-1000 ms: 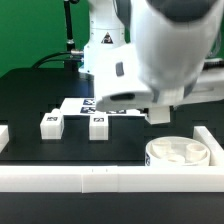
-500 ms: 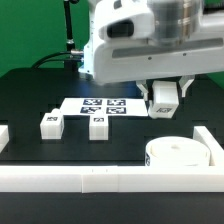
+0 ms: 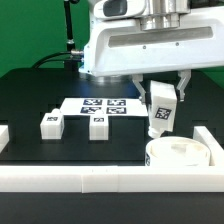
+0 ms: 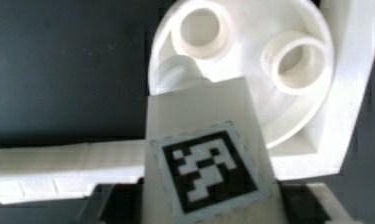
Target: Assemble stool
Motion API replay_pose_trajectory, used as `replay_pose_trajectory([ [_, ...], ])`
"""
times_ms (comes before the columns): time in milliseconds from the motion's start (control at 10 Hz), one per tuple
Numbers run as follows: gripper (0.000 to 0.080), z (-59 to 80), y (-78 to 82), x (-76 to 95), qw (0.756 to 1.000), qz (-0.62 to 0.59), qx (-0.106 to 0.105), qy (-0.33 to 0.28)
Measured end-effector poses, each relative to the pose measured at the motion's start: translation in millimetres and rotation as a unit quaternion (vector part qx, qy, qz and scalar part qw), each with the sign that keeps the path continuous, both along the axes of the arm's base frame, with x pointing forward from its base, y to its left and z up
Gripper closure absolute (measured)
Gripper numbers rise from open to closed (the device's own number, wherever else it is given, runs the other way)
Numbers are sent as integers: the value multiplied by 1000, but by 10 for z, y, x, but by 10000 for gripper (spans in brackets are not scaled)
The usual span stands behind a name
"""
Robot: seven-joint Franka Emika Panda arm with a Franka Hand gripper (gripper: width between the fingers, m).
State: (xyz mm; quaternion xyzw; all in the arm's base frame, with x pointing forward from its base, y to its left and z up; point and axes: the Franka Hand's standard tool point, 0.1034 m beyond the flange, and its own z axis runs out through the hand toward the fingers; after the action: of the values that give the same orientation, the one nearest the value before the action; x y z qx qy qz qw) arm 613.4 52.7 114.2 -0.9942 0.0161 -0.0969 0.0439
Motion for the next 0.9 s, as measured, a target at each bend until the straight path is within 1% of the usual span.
replay_pose_trajectory([
  [100, 474, 64, -2, 77, 1000, 9, -1, -9],
  [500, 474, 19, 7, 59, 1000, 11, -2, -6],
  [600, 474, -32, 65, 116, 1000, 18, 1, -6],
  [700, 474, -16, 197, 248, 999, 23, 5, -27],
  [800, 474, 9, 265, 298, 998, 28, 5, -50],
  [900, 474, -14, 234, 275, 999, 28, 4, -45],
])
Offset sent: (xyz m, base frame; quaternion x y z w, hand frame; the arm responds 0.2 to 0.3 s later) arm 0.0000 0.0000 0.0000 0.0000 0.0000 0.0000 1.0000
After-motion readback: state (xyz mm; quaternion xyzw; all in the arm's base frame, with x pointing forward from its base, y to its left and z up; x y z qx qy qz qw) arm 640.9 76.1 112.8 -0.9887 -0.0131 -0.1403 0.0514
